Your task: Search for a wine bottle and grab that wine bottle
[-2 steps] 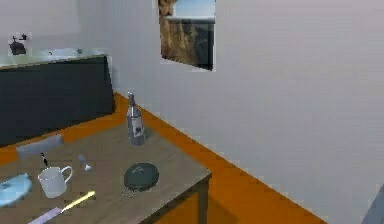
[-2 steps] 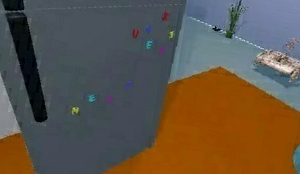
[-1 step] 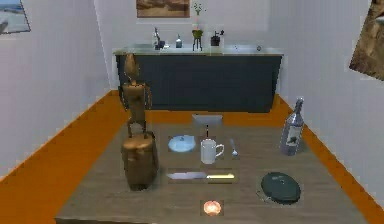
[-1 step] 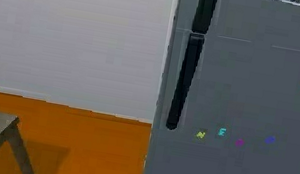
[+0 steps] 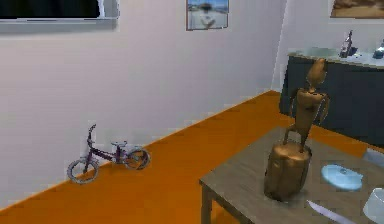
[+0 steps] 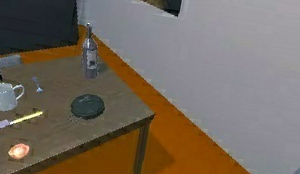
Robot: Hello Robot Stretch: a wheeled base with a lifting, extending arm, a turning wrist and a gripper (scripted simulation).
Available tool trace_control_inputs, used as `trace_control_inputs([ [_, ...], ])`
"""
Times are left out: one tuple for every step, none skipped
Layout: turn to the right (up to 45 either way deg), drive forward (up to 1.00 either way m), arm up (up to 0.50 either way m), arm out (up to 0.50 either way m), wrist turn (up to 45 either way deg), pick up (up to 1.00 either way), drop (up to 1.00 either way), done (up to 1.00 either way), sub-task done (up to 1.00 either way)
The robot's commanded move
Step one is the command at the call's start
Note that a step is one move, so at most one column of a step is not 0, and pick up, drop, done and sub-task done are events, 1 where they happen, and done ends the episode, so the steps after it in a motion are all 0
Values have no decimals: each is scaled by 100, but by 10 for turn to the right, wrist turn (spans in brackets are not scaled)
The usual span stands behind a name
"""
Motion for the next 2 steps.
trace_control_inputs([
  [-150, 0, 0, 0, 0, 0, 0, 0, 0],
  [450, 0, 0, 0, 0, 0, 0, 0, 0],
])
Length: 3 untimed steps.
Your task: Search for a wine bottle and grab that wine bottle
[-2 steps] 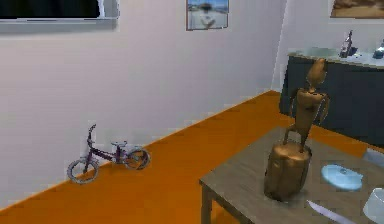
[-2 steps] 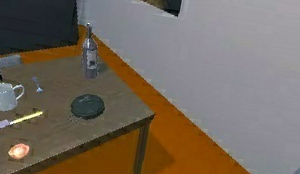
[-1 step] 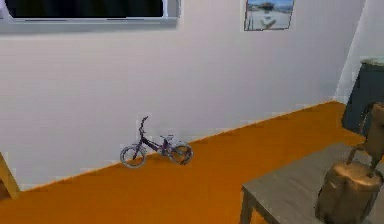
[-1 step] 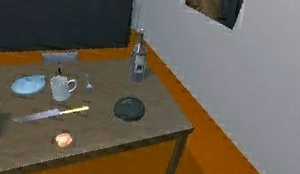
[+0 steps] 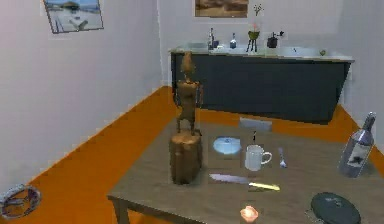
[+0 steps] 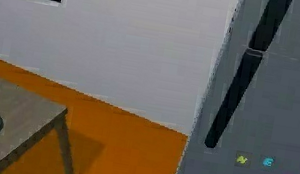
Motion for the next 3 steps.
trace_control_inputs([
  [450, 0, 0, 0, 0, 0, 0, 0, 0],
  [210, 0, 0, 0, 0, 0, 0, 0, 0],
  [0, 45, 0, 0, 0, 0, 0, 0, 0],
])
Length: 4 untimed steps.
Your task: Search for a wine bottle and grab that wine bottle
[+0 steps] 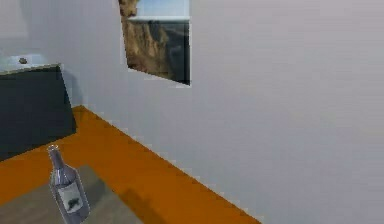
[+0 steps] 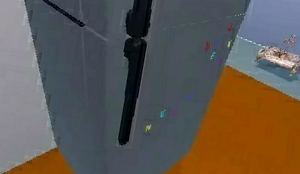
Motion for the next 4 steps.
trace_control_inputs([
  [-450, 0, 0, 0, 0, 0, 0, 0, 0],
  [-450, 0, 0, 0, 0, 0, 0, 0, 0],
  [-300, 0, 0, 0, 0, 0, 0, 0, 0],
  [0, 0, 50, 0, 0, 0, 0, 0, 0],
])
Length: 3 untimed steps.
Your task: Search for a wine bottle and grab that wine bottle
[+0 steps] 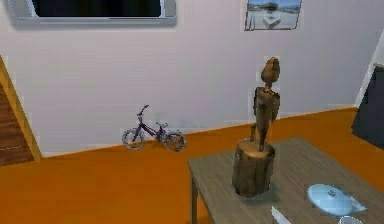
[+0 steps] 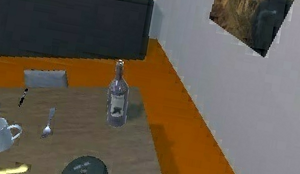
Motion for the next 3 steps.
trace_control_inputs([
  [0, 0, 32, 0, 0, 0, 0, 0, 0],
  [0, 0, 0, 38, 0, 0, 0, 0, 0],
  [0, 0, 0, 0, 450, 0, 0, 0, 0],
])
